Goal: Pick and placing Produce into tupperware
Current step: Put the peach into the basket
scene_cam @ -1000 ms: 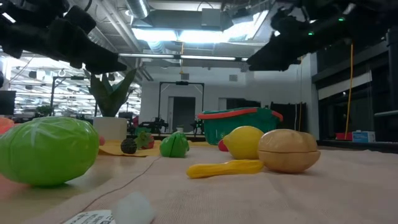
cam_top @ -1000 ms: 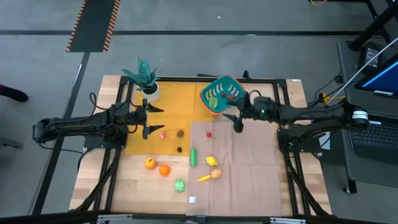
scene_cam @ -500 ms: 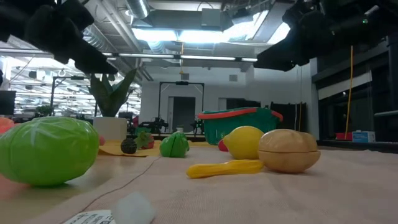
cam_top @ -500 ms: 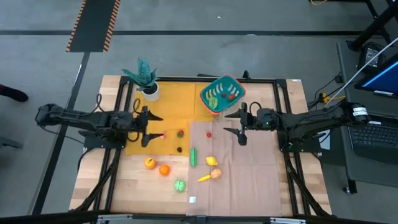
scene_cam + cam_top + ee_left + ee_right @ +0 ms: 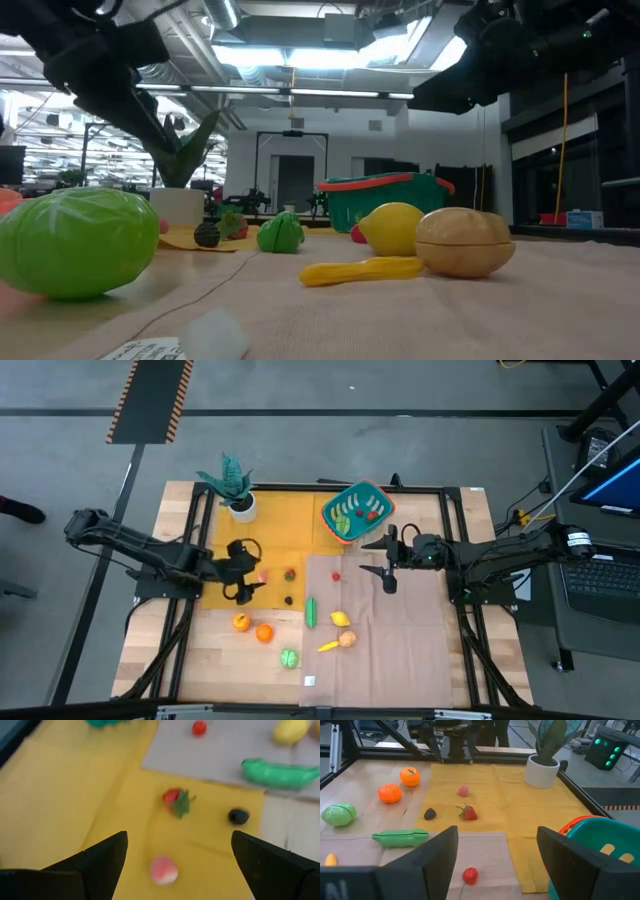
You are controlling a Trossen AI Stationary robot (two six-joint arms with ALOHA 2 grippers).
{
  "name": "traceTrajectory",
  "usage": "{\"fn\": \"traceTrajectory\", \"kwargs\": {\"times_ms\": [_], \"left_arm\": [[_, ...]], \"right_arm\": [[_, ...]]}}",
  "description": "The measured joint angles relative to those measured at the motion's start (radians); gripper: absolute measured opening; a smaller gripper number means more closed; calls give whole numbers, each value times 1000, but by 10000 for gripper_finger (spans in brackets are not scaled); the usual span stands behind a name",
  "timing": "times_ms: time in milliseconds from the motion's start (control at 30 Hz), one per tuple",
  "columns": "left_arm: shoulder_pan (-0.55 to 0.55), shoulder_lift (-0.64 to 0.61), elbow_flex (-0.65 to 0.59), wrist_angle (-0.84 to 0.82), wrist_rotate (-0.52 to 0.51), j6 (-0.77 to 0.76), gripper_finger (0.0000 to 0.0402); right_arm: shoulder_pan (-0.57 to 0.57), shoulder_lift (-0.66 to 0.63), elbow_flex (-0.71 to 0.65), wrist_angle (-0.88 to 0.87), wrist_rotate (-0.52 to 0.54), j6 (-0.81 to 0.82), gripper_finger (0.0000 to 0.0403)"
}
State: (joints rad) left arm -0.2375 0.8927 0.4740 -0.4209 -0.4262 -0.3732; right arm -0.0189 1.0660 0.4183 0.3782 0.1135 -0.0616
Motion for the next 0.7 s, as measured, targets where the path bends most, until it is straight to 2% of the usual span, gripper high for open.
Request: {"fn": "traceTrajectory", "kwargs": {"times_ms": [133, 300, 433, 700], "left_arm": [[0, 96, 35, -62, 0, -43, 348], [0, 155, 35, -61, 0, -69, 348], [0, 169, 35, -59, 1, -144, 348], [1, 168, 35, -59, 2, -179, 348]], "right_arm": [[0, 0, 0, 0, 0, 0, 271], [0, 0, 0, 0, 0, 1, 271], [0, 0, 0, -2, 0, 4, 271], [-2, 11, 0, -10, 1, 31, 271]]}}
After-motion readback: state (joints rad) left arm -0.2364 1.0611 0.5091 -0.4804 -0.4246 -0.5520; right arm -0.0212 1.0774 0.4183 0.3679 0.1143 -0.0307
